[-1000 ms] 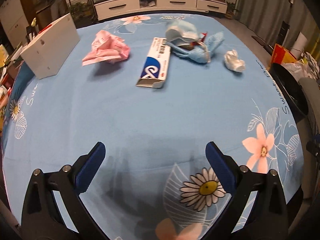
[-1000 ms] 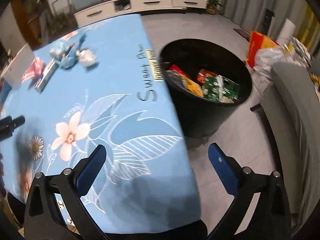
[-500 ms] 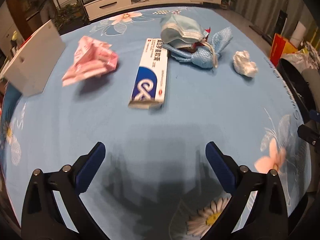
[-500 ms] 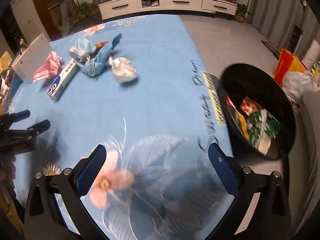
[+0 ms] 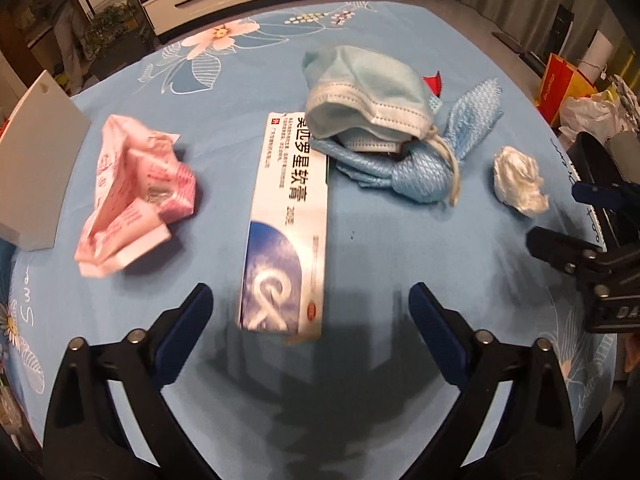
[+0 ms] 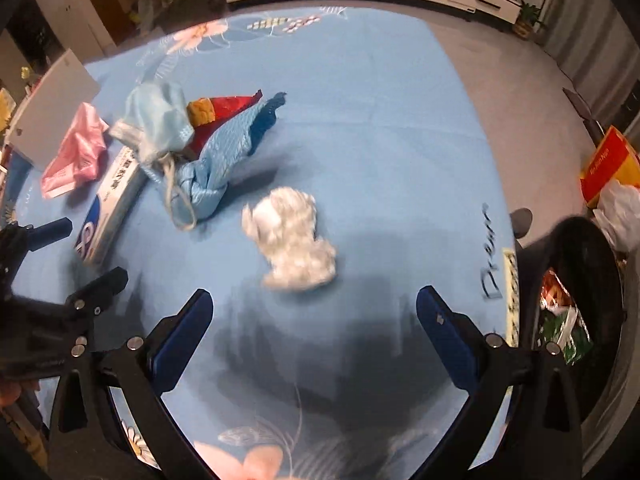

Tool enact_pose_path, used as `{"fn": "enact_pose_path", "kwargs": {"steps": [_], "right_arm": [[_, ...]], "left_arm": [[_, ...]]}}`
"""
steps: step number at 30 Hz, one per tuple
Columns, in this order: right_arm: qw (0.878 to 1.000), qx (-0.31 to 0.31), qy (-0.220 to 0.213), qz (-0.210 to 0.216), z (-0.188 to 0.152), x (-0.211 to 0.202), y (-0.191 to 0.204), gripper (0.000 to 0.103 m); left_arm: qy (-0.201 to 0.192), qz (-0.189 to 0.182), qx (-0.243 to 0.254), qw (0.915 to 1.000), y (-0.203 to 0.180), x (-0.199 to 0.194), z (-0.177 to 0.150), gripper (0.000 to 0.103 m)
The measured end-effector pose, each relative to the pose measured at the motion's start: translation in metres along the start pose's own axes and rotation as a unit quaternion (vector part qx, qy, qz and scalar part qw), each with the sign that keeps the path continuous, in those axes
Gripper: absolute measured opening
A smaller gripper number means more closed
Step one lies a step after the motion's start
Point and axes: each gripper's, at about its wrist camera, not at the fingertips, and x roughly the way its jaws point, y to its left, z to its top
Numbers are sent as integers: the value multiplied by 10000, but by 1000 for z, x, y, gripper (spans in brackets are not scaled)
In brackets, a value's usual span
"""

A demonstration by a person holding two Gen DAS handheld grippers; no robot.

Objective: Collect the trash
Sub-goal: 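Grasp the white-blue ointment box with the left tool while the right tool grasps the white tissue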

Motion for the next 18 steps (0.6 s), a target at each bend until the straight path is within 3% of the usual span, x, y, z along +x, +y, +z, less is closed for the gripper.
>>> {"fn": "enact_pose_path", "kwargs": {"steps": [3,4,14,18], "right_arm": [[10000,-50,63,3,7,6,4,93],[10000,-60,69,39,8,7,4,91],[9998,-59,23,180,9,10,6,30],[9996,-71,-59,268,5,4,6,25]], "left_arm": [[111,-70,4,9999,1,6,10,74],[123,-66,8,9999,1,8,11,74],[63,-61,62,9999,4,8,14,46],[9,-169,-18,9999,11,5,11,43]]}}
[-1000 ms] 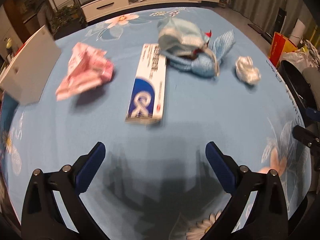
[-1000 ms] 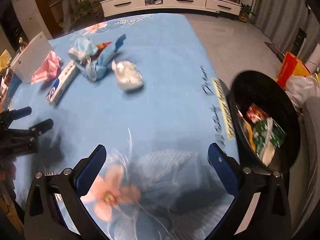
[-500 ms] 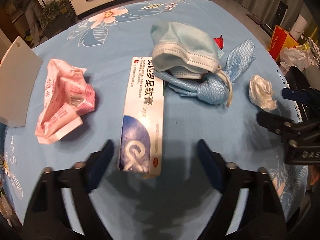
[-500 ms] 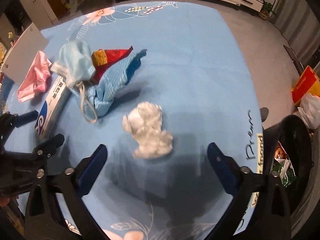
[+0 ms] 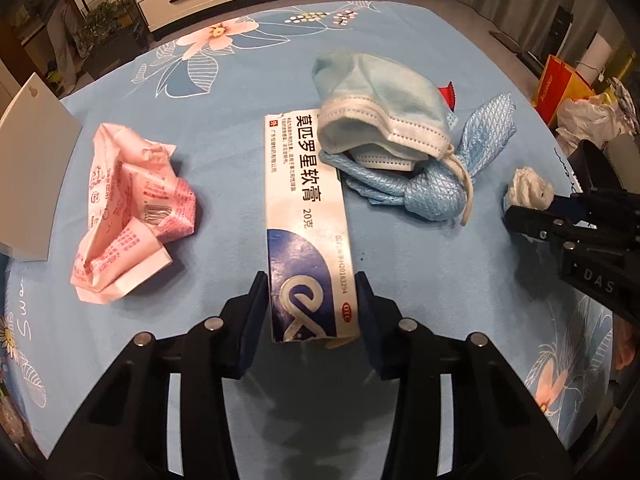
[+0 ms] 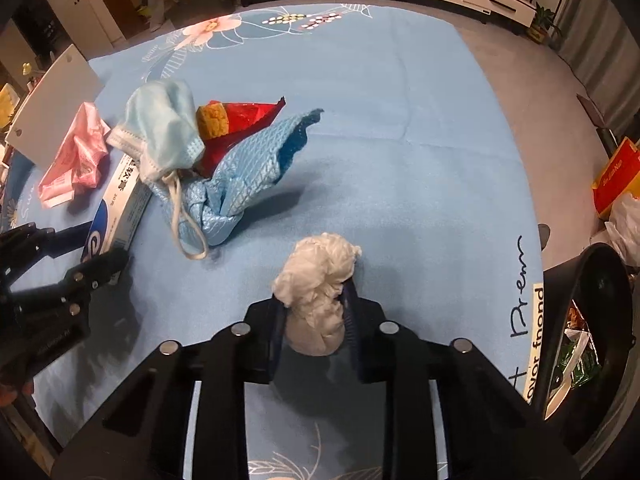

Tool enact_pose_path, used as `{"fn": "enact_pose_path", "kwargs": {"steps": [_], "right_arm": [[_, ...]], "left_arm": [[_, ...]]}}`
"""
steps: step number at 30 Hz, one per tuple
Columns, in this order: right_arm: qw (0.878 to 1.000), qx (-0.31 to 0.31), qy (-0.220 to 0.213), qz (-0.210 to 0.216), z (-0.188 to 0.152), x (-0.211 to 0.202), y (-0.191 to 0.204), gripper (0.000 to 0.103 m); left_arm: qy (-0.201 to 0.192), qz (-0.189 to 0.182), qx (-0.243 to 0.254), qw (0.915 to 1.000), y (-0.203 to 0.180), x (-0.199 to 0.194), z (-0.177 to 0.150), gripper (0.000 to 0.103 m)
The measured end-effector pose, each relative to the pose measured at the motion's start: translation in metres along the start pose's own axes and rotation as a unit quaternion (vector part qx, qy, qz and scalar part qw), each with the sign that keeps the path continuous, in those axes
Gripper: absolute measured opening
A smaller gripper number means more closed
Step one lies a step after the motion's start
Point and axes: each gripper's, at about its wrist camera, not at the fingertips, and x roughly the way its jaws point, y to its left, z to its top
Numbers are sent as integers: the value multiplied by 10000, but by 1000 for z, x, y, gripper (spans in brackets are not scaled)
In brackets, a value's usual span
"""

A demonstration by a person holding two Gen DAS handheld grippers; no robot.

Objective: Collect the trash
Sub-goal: 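Grasp the white-blue ointment box with the left tool while the right tool grasps the white tissue, then carry the ointment box and tissue over the black bin and open both tools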

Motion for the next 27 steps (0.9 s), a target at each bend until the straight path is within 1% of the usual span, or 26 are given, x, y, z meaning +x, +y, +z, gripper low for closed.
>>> {"fn": "enact_pose_path", "kwargs": {"steps": [3,9,14,18,22,27], "right_arm": [[9999,-2,-84,79,-9,-9,-2,24],[9996,25,-226,194,-30,-25,-6,22],[9989,84,-397,235,-53,-45,-11,22],[9980,111,-546,294,-74,-63,-14,22],[9965,188,-715,390,-95,-82,-18,22],[9943,311,-895,487,-115,-99,-25,22]], "left_arm": [[-83,-21,-128,9999,5,-7,-5,43],[-175,-91,-13,9998,0,-24,-22,43],[-334,-139,136,9993,-9,-49,-43,42],[-397,-247,216,9987,-16,-65,-61,42],[-562,-344,266,9975,-23,-91,-81,42],[-764,-461,362,9954,-29,-118,-96,42]]}}
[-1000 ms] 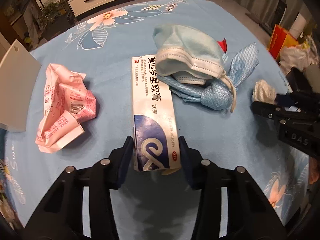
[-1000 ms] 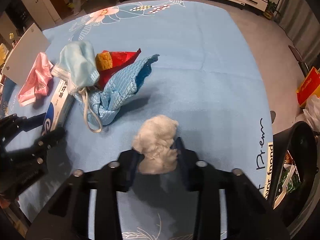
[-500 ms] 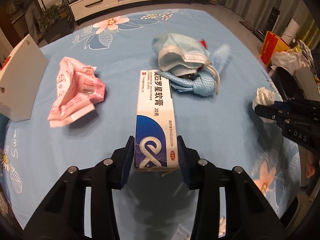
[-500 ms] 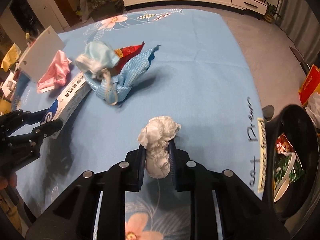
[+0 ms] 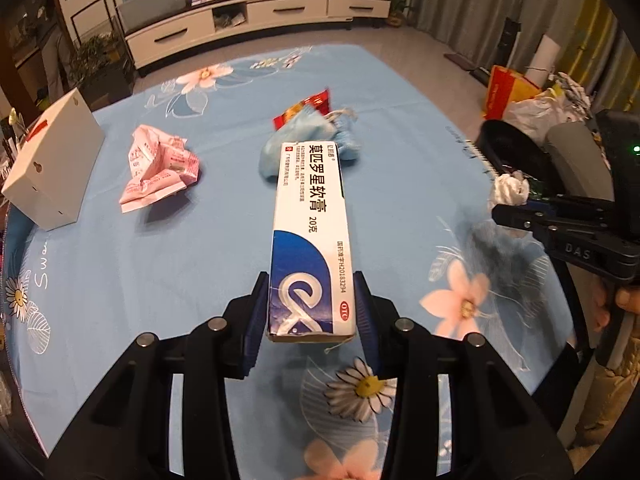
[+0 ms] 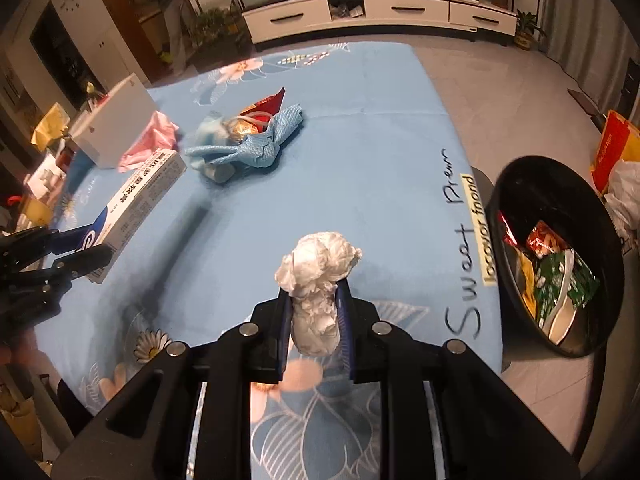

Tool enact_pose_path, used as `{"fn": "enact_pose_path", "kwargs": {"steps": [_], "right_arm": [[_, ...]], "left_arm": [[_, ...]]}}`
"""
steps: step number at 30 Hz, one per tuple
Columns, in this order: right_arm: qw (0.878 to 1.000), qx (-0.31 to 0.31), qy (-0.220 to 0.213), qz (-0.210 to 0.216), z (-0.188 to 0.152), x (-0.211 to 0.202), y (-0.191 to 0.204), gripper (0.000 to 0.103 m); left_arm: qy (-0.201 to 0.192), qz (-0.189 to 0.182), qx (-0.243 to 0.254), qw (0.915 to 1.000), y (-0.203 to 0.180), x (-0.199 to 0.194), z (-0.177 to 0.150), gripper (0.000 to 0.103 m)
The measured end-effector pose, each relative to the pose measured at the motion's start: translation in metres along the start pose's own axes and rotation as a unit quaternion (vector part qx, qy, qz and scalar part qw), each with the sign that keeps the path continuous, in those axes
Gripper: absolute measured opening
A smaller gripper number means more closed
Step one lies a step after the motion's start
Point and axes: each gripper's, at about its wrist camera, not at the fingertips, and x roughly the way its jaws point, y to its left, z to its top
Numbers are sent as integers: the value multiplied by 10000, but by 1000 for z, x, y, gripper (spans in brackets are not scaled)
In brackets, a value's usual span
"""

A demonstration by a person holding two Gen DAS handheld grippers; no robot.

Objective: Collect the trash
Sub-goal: 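Carry the ointment box and tissue over the black bin and open both tools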

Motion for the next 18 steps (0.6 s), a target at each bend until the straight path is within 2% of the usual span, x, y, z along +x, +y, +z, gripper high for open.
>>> {"fn": "enact_pose_path", "kwargs": {"steps": [7,18], "right_arm": [[9992,238,-325,64,-14,-28,-16,22],[9947,785,-664,-89,-28,-52,-70,22]], "left_arm": [[-240,-149,172,9995,-19,-28,2,42],[-368,-461,776,9952,-92,-26,35,42]]}}
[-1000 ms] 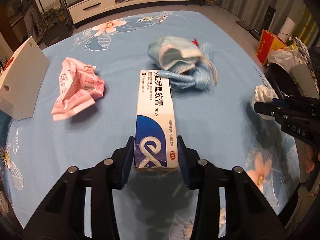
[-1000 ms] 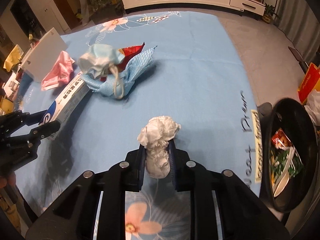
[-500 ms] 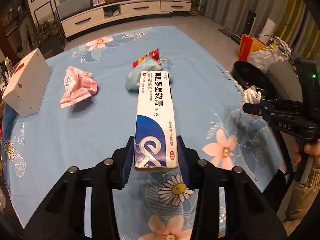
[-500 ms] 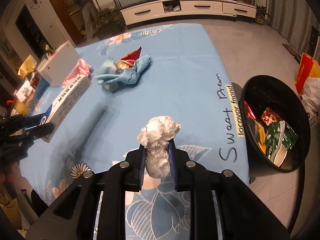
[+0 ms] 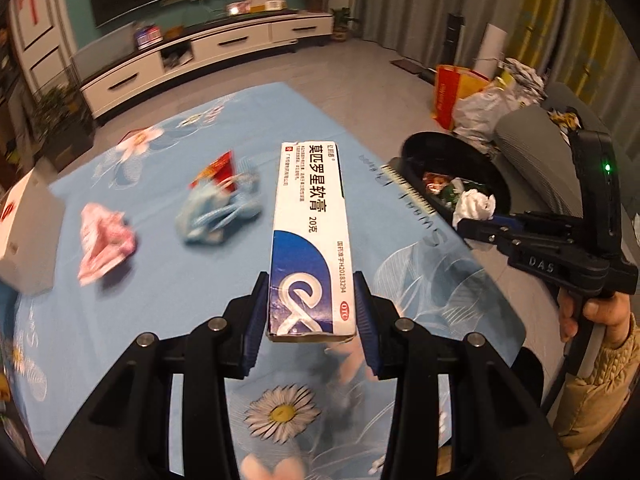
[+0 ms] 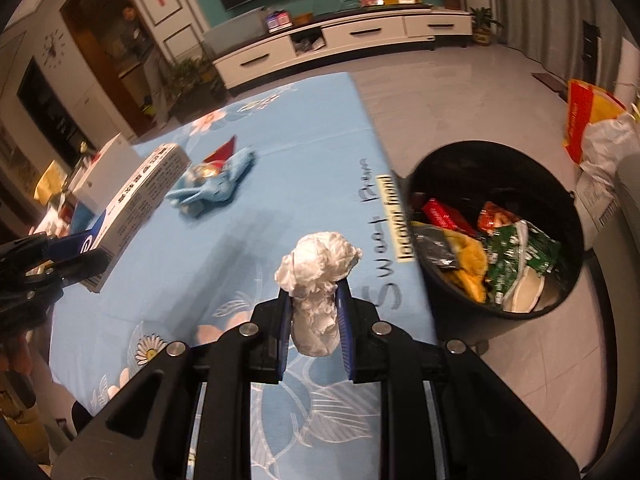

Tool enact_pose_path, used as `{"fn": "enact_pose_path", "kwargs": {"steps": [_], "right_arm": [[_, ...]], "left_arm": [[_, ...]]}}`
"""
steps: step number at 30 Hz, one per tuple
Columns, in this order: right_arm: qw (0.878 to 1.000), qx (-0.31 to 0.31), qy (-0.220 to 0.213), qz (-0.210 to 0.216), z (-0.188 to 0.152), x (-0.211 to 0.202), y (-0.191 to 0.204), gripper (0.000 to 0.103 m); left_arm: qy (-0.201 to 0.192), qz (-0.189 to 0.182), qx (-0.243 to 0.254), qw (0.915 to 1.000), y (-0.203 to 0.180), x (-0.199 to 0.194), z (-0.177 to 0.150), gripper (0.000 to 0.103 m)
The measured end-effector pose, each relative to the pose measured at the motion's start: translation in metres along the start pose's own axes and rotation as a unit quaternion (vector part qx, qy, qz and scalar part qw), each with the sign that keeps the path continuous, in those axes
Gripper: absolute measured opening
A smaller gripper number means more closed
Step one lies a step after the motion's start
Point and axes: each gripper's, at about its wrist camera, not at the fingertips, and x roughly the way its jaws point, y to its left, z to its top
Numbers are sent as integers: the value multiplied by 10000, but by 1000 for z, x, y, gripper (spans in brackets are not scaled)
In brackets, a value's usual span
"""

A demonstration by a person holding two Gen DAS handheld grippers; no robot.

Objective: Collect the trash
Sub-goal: 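Carry the ointment box and tissue over the black bin and open both tools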

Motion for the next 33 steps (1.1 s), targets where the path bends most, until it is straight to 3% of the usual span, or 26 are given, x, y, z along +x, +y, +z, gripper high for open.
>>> {"fn": "enact_pose_path", "kwargs": {"steps": [9,15,29,33], "right_arm": [[9968,625,-282,-401,-6,-22,-72,22],[9911,1041,-476,-686,-7,-31,-117,22],[9885,1298,-270,-726,4,4,-157,23],[9879,1324,-197,-786,6,14,-162,31]], "left_arm": [[70,-634,666,9957,-80,42,43,42],[185,-952,803,9920,-120,81,71,42],[625,-1019,846,9892,-176,169,103,42],[612,-955,890,9896,-182,176,105,45]]}}
